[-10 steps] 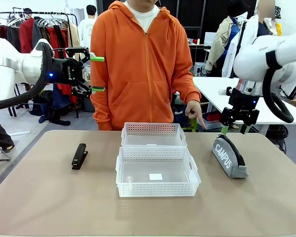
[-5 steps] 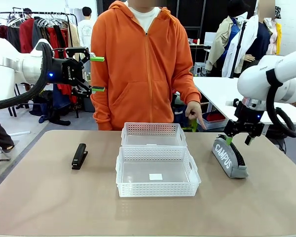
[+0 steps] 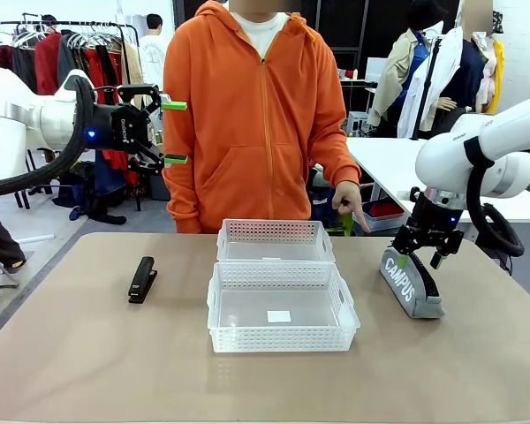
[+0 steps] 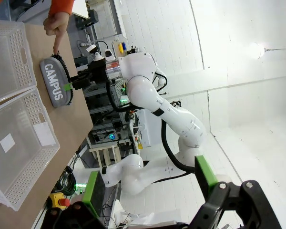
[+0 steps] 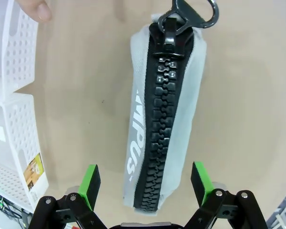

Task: Distribute items into two baskets.
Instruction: Pick up the Pencil pouch that the person points to.

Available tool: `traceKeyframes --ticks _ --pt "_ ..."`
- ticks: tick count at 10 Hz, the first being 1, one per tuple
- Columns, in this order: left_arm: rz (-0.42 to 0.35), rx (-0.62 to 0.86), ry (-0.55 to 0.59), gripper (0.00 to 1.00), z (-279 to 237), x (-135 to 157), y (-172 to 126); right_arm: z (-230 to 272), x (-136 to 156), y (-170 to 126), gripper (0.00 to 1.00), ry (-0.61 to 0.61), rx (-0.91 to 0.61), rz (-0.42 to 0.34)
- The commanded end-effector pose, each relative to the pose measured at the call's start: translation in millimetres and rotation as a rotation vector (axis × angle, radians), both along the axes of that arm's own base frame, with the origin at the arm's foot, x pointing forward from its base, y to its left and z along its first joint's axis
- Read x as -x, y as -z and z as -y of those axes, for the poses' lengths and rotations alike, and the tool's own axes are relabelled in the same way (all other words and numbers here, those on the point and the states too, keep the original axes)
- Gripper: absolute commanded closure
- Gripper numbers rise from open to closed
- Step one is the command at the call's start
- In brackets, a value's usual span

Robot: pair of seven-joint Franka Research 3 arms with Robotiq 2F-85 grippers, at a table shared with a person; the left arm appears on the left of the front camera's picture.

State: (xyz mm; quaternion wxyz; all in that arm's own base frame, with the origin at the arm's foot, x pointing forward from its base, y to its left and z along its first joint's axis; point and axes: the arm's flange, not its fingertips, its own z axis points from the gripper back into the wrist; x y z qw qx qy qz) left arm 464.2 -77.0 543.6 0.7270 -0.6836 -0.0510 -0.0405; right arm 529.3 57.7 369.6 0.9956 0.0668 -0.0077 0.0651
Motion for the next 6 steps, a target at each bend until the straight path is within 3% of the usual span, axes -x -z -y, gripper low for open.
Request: traceKeyframes --ticks 1,6 --pt "0.003 0.001 -0.001 0.00 -0.5 0.7 -1.3 -6.6 -2.3 5.9 0.09 0.010 0.030 -0.013" --pt "0.003 0.001 -0.001 0.00 -0.5 0.7 -1.3 -7.3 -3.5 4.6 1.00 0.017 0.022 -0.029"
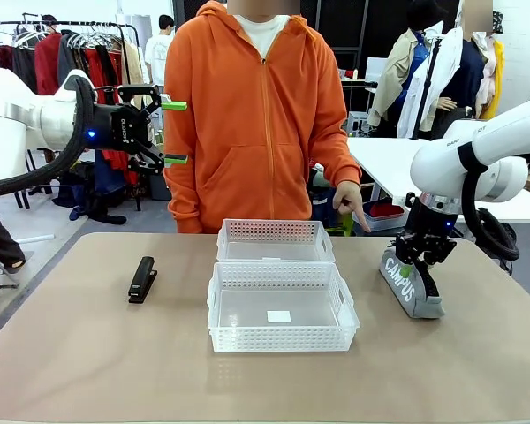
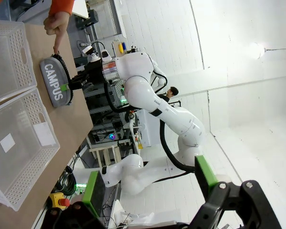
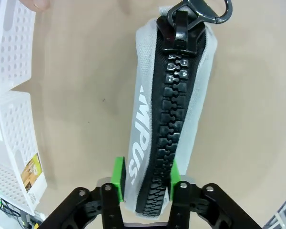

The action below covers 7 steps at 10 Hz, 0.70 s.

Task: Distribute items into two baskets.
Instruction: Pick up the Pencil pouch that the person points to.

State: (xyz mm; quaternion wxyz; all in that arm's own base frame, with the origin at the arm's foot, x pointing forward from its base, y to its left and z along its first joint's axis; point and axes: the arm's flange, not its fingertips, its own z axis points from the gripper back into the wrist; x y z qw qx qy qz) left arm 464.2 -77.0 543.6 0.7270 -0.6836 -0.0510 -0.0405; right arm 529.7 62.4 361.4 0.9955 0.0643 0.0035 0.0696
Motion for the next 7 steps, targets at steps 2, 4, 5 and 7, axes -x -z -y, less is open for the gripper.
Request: traceKeyframes --ticks 2,4,5,7 --pt "0.003 0.001 -0.001 0.00 -0.5 0.7 -1.3 -2.0 -2.8 -9.7 1.00 0.033 0.018 -0.005" --pt "0.003 0.001 -0.001 0.00 -0.5 0.7 -1.3 -2.8 -3.7 -24.3 1.00 0.049 0.019 0.008" --pt "0.003 0.001 -0.001 0.00 -0.5 0.7 -1.3 -3.8 -3.1 -34.3 1.00 0.050 0.016 0.013" --pt "0.003 0.001 -0.001 0.00 -0.5 0.7 -1.3 -13.0 3.3 -71.7 1.00 0.044 -0.002 0.016"
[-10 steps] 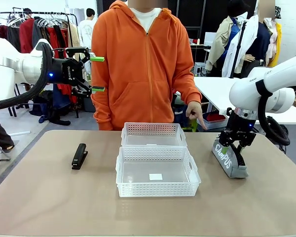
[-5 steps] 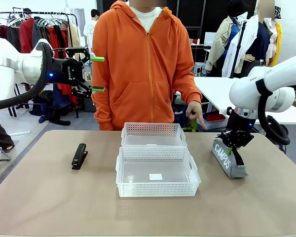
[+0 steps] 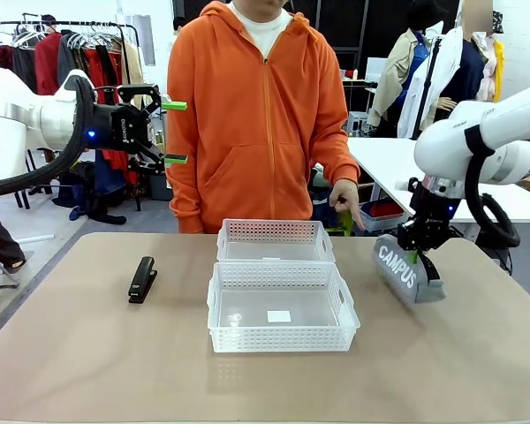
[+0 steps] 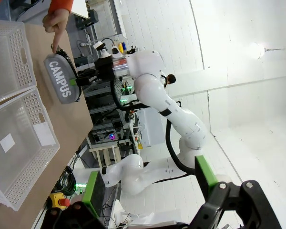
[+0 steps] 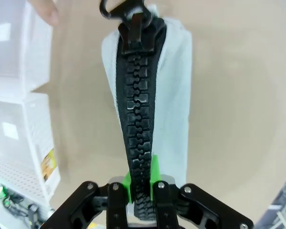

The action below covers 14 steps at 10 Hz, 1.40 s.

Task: Distribute items into two baskets.
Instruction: Pick up the Pencil pouch that the person points to.

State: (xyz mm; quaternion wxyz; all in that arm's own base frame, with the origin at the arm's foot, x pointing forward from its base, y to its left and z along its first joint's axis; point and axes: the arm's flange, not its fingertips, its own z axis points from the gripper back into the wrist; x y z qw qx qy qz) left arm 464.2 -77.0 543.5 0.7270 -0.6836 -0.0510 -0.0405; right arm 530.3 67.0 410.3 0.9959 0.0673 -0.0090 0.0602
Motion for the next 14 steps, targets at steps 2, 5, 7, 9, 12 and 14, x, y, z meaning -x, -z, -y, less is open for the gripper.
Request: traceKeyframes --ticks 2,5,7,9,12,14 --pt "0.003 0.001 -0.001 0.00 -0.5 0.7 -1.4 -22.1 17.1 -73.1 1.00 0.031 -0.042 -0.041" --pt "0.003 0.001 -0.001 0.00 -0.5 0.7 -1.4 -38.7 20.6 -145.0 1.00 0.064 -0.170 -0.039" --pt "0.003 0.001 -0.001 0.00 -0.5 0.7 -1.4 -49.5 17.5 -188.1 1.00 0.102 -0.190 -0.037" --pt "0.003 0.001 -0.001 0.00 -0.5 0.7 -1.4 -57.5 13.9 -220.4 1.00 0.117 -0.189 0.017" --pt "0.003 0.001 -0.001 0.00 -0.5 0.7 -1.4 -53.9 7.7 -256.1 1.00 0.132 -0.180 0.072" --pt "0.003 0.001 -0.001 0.00 -0.5 0.7 -1.4 -45.6 4.3 -273.3 1.00 0.153 -0.178 0.096"
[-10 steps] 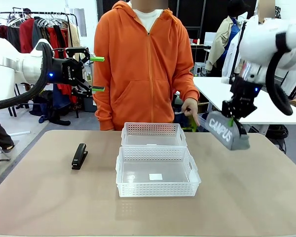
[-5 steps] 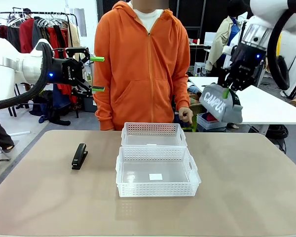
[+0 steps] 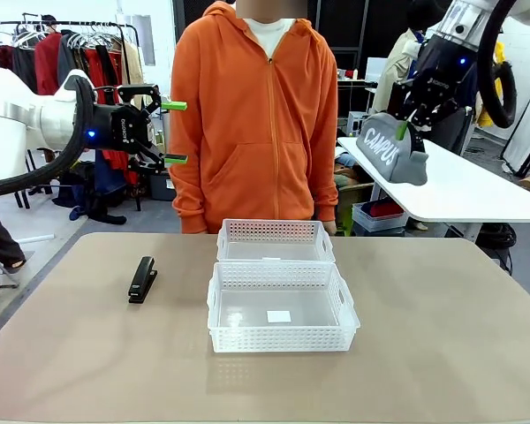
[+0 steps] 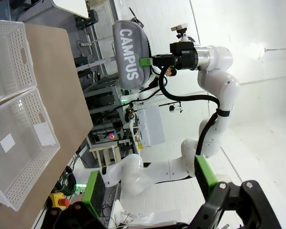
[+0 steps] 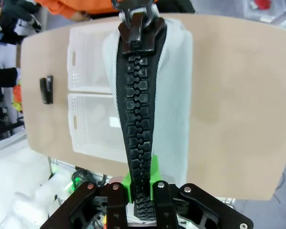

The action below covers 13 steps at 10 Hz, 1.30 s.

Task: Distribute items into two baskets.
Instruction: Pick up the Pencil pouch that the person points to, then move the picked Pencil pouch towards the Organizing basket indicated by the person, stopping as directed.

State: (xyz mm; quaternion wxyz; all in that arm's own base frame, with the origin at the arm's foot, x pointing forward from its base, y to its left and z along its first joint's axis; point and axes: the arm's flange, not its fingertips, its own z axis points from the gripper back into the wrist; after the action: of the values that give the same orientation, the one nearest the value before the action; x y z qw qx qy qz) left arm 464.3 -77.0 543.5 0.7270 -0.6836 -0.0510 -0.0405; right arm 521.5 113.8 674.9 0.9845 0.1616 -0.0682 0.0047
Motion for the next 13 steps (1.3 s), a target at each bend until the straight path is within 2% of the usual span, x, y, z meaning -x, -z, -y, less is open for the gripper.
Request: traceKeyframes --ticks 1,2,3,13 --pt "0.003 0.001 -0.001 0.00 -0.5 0.8 -1.4 5.9 -5.4 -13.8 1.00 0.049 0.023 -0.009" --pt "0.003 0.001 -0.001 0.00 -0.5 0.8 -1.4 10.0 -7.5 -16.6 1.00 0.054 0.020 -0.011" --pt "0.003 0.001 -0.001 0.00 -0.5 0.8 -1.4 4.4 -1.2 -6.2 1.00 0.010 0.003 0.006" --pt "0.003 0.001 -0.001 0.00 -0.5 0.8 -1.4 4.4 -1.2 -6.2 1.00 0.010 0.003 0.006"
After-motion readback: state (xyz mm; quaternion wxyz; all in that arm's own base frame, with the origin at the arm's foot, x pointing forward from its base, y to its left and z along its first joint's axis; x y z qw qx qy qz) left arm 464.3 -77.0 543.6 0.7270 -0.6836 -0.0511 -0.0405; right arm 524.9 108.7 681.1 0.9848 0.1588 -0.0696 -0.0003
